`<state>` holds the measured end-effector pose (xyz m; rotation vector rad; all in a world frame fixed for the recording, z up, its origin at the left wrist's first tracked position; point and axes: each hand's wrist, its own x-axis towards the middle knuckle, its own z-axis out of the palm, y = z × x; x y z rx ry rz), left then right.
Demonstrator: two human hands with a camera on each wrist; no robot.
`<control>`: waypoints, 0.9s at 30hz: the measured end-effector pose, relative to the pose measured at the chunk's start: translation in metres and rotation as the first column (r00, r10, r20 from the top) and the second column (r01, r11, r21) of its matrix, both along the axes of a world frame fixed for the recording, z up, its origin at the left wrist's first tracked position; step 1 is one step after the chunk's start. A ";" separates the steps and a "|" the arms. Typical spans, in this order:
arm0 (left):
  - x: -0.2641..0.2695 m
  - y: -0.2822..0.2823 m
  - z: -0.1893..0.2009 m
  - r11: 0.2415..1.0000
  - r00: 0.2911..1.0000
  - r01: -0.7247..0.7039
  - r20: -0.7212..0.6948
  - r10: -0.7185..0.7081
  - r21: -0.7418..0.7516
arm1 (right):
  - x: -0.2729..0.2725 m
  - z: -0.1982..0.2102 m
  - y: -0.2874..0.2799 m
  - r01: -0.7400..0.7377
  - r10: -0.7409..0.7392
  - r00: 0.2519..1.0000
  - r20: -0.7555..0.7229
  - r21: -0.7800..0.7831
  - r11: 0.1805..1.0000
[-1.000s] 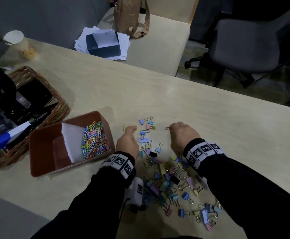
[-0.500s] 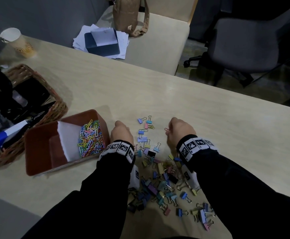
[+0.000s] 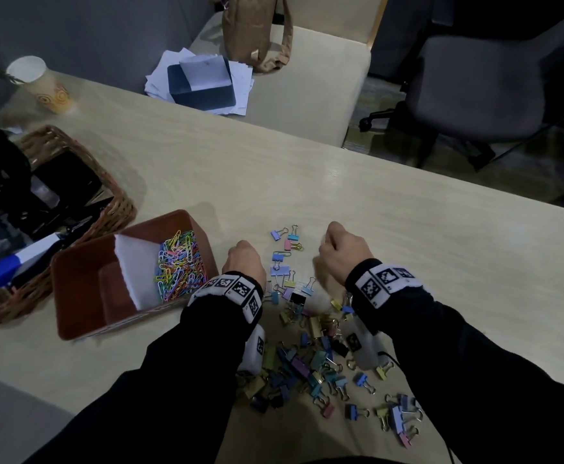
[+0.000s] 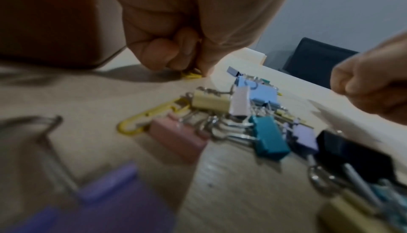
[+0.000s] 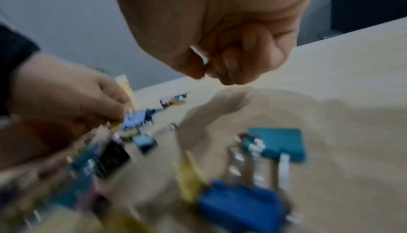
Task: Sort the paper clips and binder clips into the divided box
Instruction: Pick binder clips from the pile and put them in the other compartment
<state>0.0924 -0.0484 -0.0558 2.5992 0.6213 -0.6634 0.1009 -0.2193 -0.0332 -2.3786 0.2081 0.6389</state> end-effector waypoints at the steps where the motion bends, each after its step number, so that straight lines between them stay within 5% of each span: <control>1: -0.003 0.003 0.003 1.000 1.000 0.001 0.023 -0.001 -0.011 | 0.001 0.001 0.000 0.030 -0.031 0.999 0.021 0.053 0.998; 6: -0.021 0.012 0.014 0.998 0.996 0.047 0.076 -0.049 0.028 | 0.005 -0.002 0.004 0.034 -0.032 0.999 -0.015 0.126 0.992; 12: -0.024 0.012 0.007 0.984 0.990 0.138 0.021 -0.141 0.110 | -0.003 -0.004 0.019 -0.347 0.350 0.937 -0.014 -0.171 0.922; 19: -0.019 0.008 0.012 0.998 0.995 0.056 -0.083 -0.055 -0.001 | -0.012 0.001 0.022 -0.502 0.517 0.854 -0.054 -0.346 0.793; 27: -0.020 0.012 0.011 0.993 0.991 0.082 -0.103 -0.091 -0.089 | -0.027 0.004 0.002 -0.343 0.388 0.918 0.080 -0.333 0.878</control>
